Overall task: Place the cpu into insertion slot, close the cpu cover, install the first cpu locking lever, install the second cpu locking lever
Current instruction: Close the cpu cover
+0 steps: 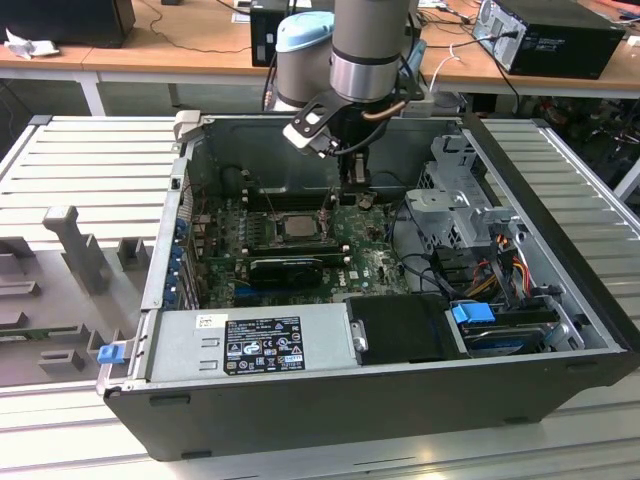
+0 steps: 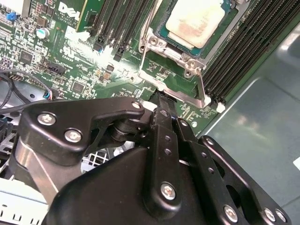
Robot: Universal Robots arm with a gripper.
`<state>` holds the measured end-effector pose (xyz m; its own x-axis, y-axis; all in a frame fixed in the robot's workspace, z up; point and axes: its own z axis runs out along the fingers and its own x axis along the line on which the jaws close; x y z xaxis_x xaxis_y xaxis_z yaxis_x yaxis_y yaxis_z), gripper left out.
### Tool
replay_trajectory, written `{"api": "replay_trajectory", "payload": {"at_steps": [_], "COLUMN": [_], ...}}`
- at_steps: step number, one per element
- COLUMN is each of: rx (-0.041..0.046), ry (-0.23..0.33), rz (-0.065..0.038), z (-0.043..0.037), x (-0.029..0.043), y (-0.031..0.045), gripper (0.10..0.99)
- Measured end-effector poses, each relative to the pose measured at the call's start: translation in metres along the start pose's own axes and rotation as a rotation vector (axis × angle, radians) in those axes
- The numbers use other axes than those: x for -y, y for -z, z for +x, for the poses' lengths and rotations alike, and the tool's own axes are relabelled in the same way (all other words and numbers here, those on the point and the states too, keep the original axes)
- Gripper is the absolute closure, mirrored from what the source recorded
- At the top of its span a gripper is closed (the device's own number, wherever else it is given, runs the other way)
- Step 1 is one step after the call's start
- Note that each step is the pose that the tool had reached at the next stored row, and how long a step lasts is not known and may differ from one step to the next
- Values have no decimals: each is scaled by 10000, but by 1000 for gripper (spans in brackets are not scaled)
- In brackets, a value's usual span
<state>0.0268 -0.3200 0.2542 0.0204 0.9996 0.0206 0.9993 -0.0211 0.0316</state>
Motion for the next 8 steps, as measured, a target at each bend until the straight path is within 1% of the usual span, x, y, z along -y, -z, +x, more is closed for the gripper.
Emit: {"api": "replay_trajectory", "payload": {"at_steps": [8], "rx": [0], "ry": [0], "rz": [0], "z": [0], "x": [24], "y": [1], "gripper": [980]}}
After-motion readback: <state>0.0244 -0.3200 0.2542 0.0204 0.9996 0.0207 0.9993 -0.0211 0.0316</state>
